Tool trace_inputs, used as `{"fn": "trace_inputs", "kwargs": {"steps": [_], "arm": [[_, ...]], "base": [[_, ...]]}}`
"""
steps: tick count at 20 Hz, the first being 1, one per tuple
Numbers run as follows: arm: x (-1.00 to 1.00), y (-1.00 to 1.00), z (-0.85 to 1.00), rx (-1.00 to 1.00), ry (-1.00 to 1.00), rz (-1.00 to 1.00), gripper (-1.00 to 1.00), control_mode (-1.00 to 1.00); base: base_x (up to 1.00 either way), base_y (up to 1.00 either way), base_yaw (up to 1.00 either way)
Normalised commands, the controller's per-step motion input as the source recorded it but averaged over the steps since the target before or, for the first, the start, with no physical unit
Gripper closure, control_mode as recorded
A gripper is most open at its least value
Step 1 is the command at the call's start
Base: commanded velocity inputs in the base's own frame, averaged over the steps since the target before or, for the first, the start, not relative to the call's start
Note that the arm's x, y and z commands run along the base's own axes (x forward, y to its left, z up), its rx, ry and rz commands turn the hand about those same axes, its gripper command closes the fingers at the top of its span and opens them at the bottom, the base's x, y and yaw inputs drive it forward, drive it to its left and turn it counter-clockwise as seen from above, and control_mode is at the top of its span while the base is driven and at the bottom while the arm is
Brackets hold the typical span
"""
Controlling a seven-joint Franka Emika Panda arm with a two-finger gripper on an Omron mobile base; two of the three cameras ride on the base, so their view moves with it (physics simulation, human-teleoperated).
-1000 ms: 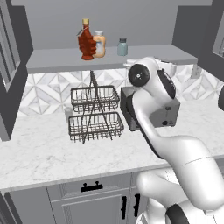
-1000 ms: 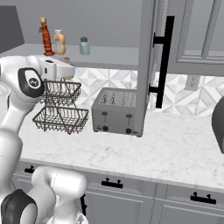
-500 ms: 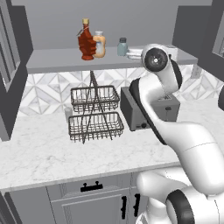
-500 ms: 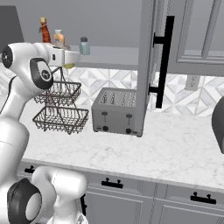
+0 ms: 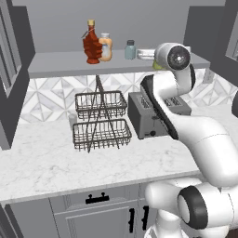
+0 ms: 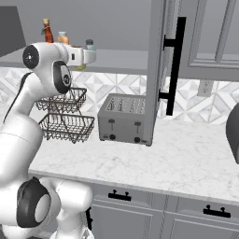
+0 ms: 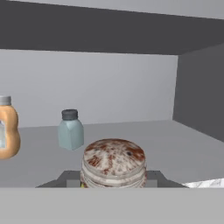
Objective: Put the shaker and condiment bottle from the counter next to their counterparts in the cabinet.
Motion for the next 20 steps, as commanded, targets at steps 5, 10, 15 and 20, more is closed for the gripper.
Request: {"fn": "trace_inputs", "kwargs": {"steps": [5,10,15,20], "arm": [[0.29,-0.1,0.0,0.0,0.04,0.1,1.0,-1.0],[0.43,-0.16,-0.01,0.0,0.07,0.13,1.0,-1.0],[0.4,-0.12,-0.06,0.0,0.05,0.14,1.0,-1.0],[0.25,0.0,-0.24,0.0,0.05,0.09,1.0,-1.0]], "base": [[0.0,0.0,0.0],[0.0,0.0,0.0],[0.0,0.0,0.0],[0.0,0.0,0.0]]}}
